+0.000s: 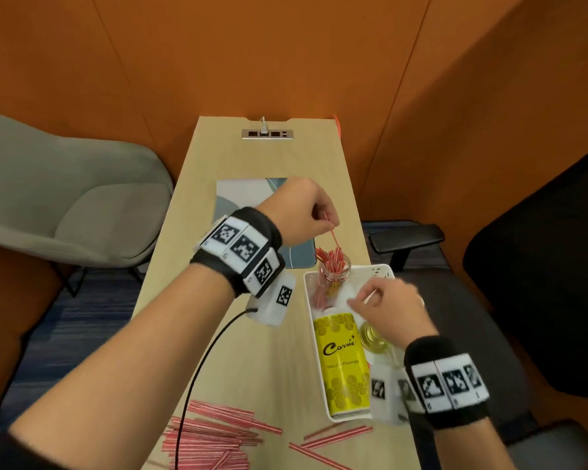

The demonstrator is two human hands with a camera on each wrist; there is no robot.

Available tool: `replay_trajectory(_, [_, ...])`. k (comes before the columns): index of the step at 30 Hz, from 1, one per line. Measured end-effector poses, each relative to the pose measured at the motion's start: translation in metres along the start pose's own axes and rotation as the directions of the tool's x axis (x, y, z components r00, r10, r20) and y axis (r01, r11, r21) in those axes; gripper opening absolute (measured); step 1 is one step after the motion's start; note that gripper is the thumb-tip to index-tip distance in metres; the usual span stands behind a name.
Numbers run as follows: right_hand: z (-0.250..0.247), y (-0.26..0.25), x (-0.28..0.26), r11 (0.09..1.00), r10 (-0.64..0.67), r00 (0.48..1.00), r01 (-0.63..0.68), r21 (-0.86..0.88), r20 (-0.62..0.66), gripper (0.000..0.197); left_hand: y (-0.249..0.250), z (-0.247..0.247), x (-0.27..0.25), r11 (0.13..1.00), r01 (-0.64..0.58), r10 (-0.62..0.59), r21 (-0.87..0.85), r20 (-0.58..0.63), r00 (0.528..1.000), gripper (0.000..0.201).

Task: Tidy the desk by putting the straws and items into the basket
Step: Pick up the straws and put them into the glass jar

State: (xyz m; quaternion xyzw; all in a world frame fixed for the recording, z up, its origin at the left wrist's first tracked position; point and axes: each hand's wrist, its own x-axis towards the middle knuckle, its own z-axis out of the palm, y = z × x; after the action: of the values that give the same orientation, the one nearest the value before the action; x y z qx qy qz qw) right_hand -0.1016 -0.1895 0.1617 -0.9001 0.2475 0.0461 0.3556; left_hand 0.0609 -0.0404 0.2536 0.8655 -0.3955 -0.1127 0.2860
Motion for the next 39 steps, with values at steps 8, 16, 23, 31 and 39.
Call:
replay_trajectory(8, [0.139, 0.027, -0.056, 0.994, -0.104, 0.854, 0.106, 0.024, 0.51, 0.015, -0.023, 0.064, 0.02, 0.992, 0.059, -0.074, 0.111, 0.135, 0.988, 0.062])
replay_trajectory(16, [0.231, 0.017, -0.076, 0.949, -0.14, 0.844, 0.263, -0.172, 0.517, 0.024, -0.119, 0.077, -0.1, 0.901, 0.409, -0.427, -0.145, -0.126, 0.895, 0.023])
replay_trajectory(23, [0.247, 0.02, -0.09, 0.94, -0.061, 0.896, 0.2, -0.278, 0.439, 0.013, -0.198, 0.136, -0.253, 0.65, 0.751, -0.749, -0.117, 0.065, 0.659, 0.017])
replay_trajectory(31, [0.22, 0.021, -0.091, 0.976, -0.022, 0.928, 0.101, -0.192, 0.372, 0.012, -0.208, 0.178, -0.299, 0.724, 0.659, -0.647, -0.204, 0.133, 0.751, 0.029])
replay_trajectory(39, [0.208, 0.022, -0.096, 0.998, -0.028, 0.952, 0.041, -0.037, 0.306, 0.026, -0.209, 0.183, -0.298, 0.816, 0.573, -0.569, -0.073, 0.071, 0.819, 0.006])
